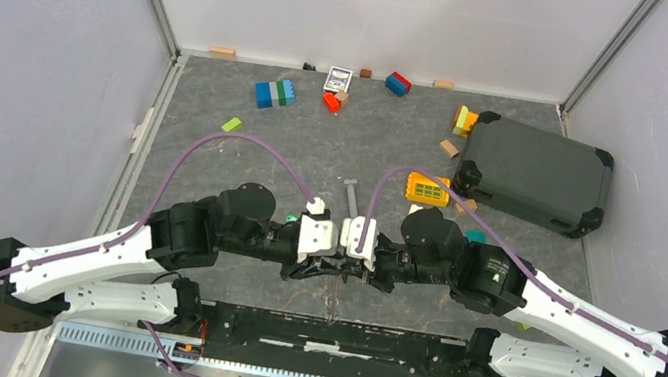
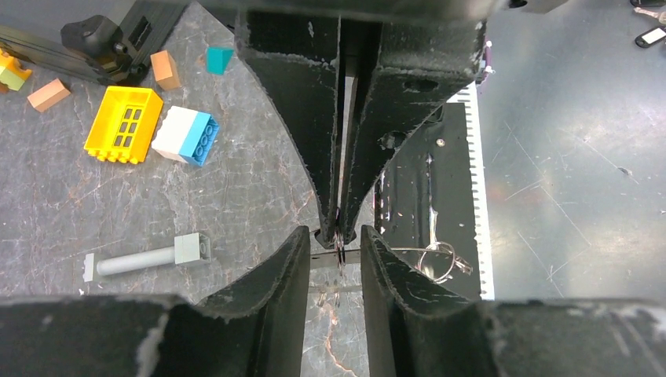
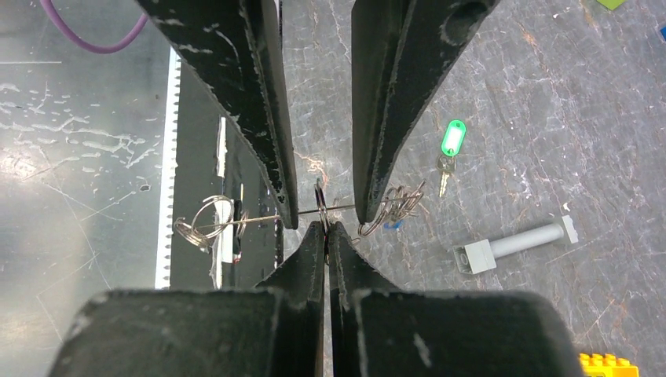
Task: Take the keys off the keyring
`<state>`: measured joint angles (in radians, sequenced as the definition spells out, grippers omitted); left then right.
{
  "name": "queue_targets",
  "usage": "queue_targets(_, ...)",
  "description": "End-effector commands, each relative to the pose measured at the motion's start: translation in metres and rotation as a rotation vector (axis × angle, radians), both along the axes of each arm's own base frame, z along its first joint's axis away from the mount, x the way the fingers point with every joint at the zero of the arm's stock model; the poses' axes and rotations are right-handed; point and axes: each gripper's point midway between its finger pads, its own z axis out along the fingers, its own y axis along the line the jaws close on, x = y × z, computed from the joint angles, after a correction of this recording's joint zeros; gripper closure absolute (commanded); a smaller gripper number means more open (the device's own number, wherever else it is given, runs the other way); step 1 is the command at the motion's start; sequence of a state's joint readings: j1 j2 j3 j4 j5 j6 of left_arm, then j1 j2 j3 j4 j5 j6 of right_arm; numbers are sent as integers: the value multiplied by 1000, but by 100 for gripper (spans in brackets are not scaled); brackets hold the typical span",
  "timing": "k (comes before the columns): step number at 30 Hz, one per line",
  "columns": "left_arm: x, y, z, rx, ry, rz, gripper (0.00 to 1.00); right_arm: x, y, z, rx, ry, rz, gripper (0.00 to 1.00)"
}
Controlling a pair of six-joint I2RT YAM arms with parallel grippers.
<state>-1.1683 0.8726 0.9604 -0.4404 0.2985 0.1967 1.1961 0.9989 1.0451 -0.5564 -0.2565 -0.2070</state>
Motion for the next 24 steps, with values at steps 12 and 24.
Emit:
queue_targets(12, -3, -4, 9, -24, -28, -41, 64, -1, 13, 34, 110, -18, 20, 100)
queue_targets(24, -5, -3, 3, -2, -19, -50, 88, 0, 12, 36, 120, -23, 11, 100)
